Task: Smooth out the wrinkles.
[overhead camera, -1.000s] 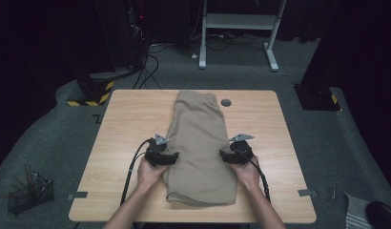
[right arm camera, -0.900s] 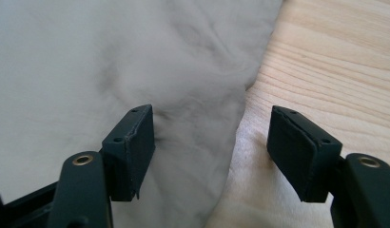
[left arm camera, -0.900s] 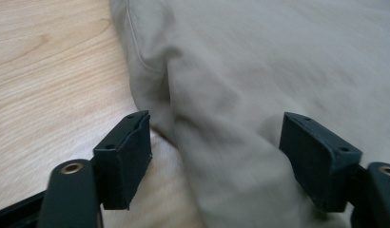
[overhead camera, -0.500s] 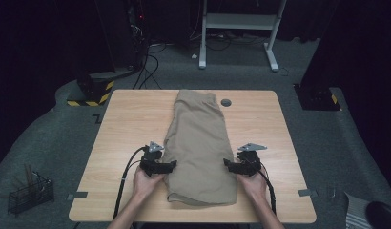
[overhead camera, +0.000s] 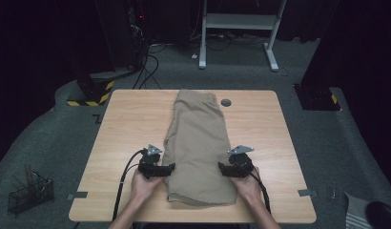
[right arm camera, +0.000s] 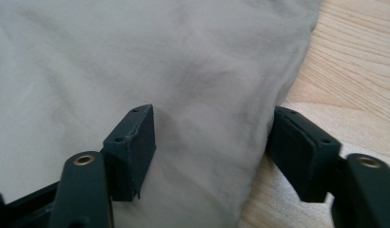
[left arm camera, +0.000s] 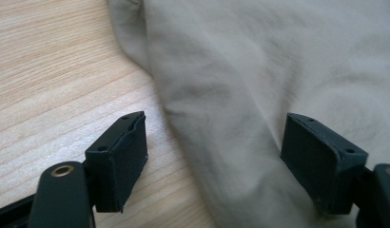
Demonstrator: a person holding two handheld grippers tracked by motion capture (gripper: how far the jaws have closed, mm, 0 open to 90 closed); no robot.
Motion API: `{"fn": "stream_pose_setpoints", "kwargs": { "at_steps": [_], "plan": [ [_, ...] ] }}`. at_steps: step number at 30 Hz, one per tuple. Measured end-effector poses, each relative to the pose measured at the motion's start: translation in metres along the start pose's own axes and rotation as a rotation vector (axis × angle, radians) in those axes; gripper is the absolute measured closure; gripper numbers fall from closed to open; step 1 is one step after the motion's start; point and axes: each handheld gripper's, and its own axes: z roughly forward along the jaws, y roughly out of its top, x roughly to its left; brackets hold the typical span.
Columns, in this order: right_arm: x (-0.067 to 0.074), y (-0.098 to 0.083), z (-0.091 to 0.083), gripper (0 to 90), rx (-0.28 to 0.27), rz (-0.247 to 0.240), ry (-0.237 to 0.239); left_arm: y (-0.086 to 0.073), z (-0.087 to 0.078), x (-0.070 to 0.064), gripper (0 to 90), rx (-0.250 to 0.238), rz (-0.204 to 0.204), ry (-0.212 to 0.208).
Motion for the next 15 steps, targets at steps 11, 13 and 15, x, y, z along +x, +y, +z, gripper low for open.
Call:
{"fn": "stream_pose_setpoints", "kwargs": {
  "at_steps": [11, 13, 15],
  "plan": [
    [0.010, -0.001, -0.003, 76.3, -0.022, -0.061, 0.063, 0.004, 0.004, -0.010, 69.8, -0.019, 0.051, -0.007],
    [0.012, -0.002, -0.003, 82.3, -0.022, -0.073, 0.074, 0.005, 0.005, -0.008, 78.0, -0.019, 0.034, -0.039],
    [0.013, -0.002, -0.004, 85.4, -0.023, -0.090, 0.077, 0.005, 0.004, -0.006, 84.4, -0.014, 0.029, -0.065]
  ]
}}
